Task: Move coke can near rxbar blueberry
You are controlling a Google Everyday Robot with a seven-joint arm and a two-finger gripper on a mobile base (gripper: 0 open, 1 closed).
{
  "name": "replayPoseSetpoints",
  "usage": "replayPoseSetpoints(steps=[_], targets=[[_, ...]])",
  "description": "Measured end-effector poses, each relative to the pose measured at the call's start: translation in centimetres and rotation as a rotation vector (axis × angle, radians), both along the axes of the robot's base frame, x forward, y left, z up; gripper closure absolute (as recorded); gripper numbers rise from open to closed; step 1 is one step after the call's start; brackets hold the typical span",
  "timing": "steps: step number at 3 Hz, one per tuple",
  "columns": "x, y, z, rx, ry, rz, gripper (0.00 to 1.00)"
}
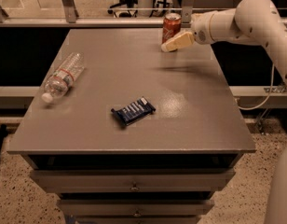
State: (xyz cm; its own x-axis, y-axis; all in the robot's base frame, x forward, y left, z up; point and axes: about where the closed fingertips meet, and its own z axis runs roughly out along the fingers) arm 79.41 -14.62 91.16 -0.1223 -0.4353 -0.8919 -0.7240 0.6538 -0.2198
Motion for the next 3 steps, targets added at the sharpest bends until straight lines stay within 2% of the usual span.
replayPoseSetpoints(steps=[1,2,3], targets=[[2.3,-0.7,0.2,0.057,-0.002,-0.027,0.0],[4.0,-0.4,-0.1,0.118,0.026,-0.034,0.0],[4.3,1.9,-1.1,0.173,0.082,-0.006,0.03]])
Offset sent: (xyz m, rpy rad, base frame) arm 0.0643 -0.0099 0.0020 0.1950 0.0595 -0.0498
